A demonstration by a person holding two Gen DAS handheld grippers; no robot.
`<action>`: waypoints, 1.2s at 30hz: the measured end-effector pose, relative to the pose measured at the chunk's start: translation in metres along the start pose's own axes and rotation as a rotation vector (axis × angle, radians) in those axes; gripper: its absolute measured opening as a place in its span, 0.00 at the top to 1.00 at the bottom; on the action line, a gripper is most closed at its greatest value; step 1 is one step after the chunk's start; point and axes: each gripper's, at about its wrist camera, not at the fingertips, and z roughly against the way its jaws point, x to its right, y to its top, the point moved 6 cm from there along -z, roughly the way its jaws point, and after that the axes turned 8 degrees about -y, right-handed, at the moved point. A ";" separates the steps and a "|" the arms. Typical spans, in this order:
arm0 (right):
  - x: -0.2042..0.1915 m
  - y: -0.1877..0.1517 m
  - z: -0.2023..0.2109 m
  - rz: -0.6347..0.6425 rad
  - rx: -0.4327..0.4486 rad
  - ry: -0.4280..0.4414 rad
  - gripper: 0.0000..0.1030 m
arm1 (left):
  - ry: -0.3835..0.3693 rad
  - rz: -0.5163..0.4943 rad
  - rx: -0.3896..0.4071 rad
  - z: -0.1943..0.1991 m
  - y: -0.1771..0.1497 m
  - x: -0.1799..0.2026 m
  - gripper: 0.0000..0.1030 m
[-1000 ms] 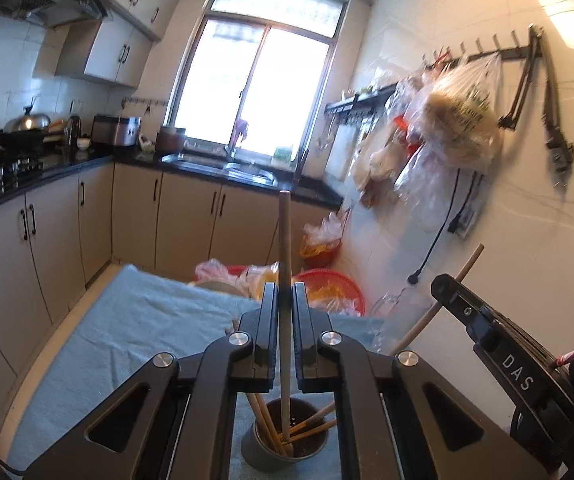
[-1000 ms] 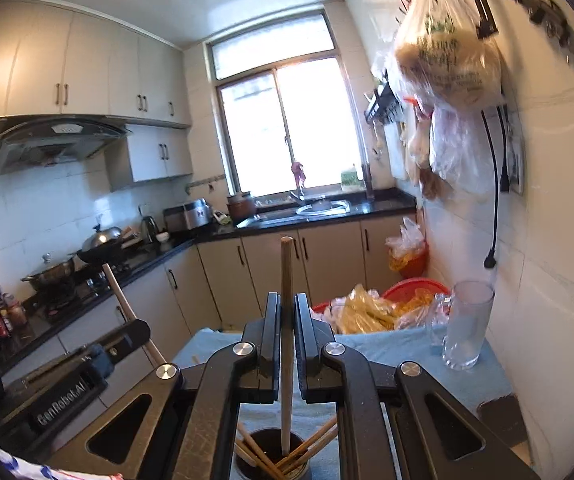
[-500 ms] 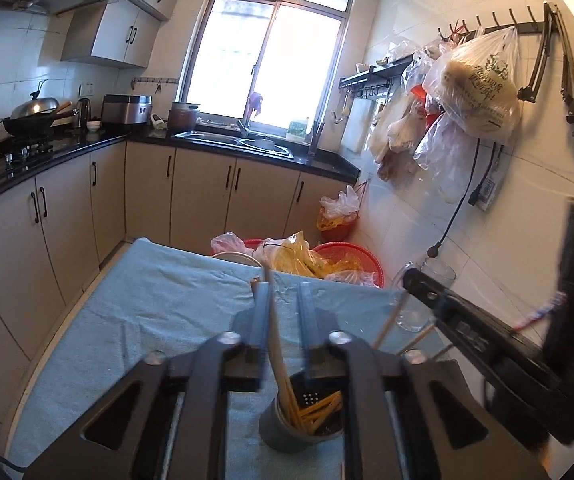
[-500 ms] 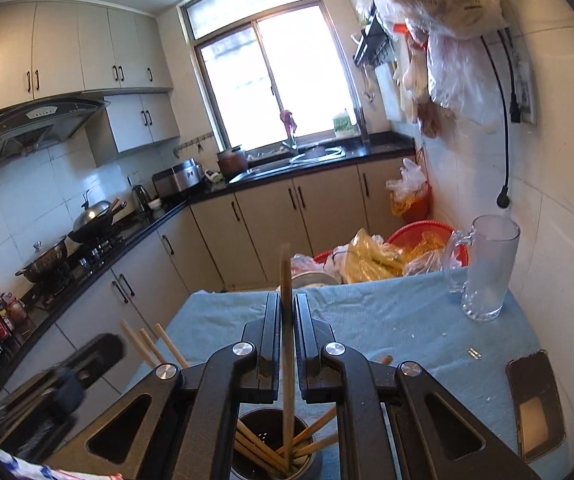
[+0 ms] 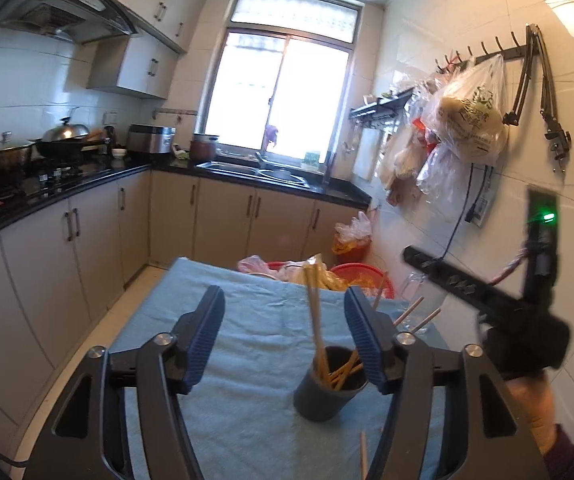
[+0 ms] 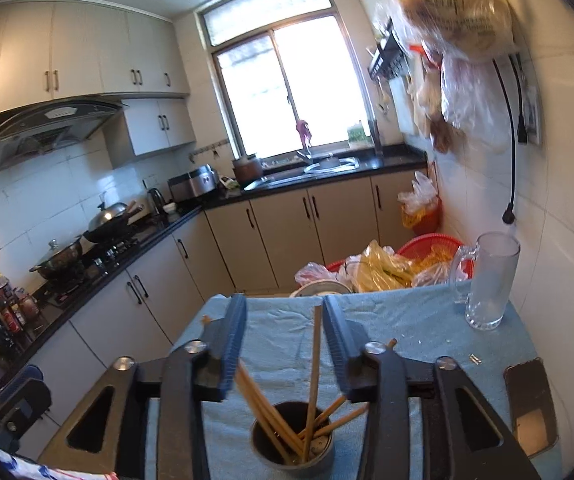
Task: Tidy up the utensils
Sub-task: 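Lower both chopsticks into the black cup and open both tools, then lower both open tools toward the remaining chopsticks on the towel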
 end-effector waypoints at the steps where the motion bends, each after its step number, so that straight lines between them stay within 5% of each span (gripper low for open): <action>1: -0.002 -0.001 0.008 0.007 0.007 0.003 0.50 | 0.005 0.005 -0.001 0.006 -0.004 -0.004 0.37; 10: 0.010 -0.061 0.083 0.027 -0.003 0.009 0.30 | 0.126 -0.011 -0.021 0.036 -0.049 -0.023 0.27; 19: 0.086 -0.196 0.078 -0.046 -0.294 -0.128 0.29 | 0.146 -0.007 -0.142 0.042 -0.099 -0.024 0.26; 26: 0.109 -0.247 0.069 -0.050 -0.454 -0.146 0.63 | 0.130 -0.046 -0.229 0.027 -0.125 -0.015 0.27; 36: 0.104 -0.260 0.050 0.043 -0.491 -0.197 0.70 | 0.115 -0.034 -0.333 0.007 -0.148 -0.015 0.27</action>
